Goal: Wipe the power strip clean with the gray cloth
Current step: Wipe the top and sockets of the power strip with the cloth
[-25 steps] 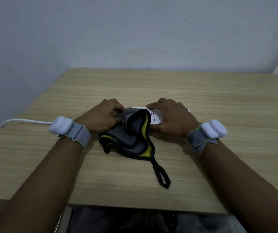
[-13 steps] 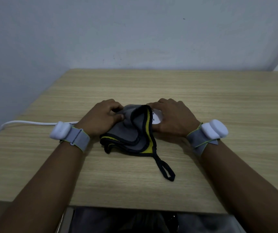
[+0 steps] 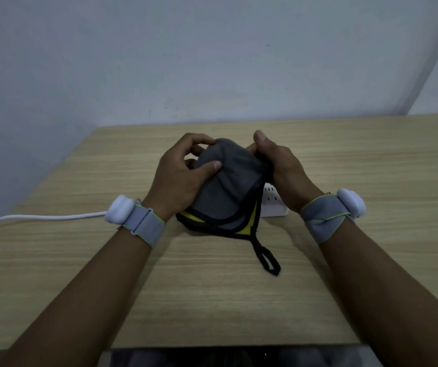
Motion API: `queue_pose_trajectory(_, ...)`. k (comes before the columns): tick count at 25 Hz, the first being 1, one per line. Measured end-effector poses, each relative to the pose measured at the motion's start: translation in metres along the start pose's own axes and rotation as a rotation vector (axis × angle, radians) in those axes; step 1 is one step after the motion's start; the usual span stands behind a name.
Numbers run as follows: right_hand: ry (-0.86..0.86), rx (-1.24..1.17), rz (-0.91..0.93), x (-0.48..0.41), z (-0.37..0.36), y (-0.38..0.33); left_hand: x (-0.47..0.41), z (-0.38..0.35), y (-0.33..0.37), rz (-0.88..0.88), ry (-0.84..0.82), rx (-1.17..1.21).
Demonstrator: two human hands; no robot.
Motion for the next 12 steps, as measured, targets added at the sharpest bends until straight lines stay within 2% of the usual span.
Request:
queue_pose_trajectory(3, -0.022, 0.102, 0.010, 0.004, 0.009, 0.000, -0.013, -0.017, 0.014, -0.017, 0.008, 0.042)
queue_pose_trajectory(5, 0.052, 0.088, 0.035, 0.005, 0.022, -0.006, -0.021, -0.028, 0.015, 0.012, -0.024, 0.093)
queue_pose_trajectory(7, 0.159, -0.018, 0.052, 0.007, 0.041, -0.009, -0.023, -0.035, 0.008, 0.057, -0.122, 0.080)
queue_pose_trajectory(10, 0.412, -0.225, 0.058, 0.015, 0.077, -0.003, -0.014, -0.037, -0.012, 0.121, -0.372, -0.253)
queue_pose_trajectory(12, 0.592, -0.260, 0.070, 0.022, 0.099, 0.001, -0.005, -0.034, -0.027, 0.167, -0.504, -0.446)
Point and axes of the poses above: each hand's wrist, its own x-axis away from the middle knuckle, its own z-axis out of the back of the hand, y = z × x, the point moved 6 cm from there along -x, towards the middle knuckle, and after that the axes turned 8 degrees about -y, right-handed, at the moved point
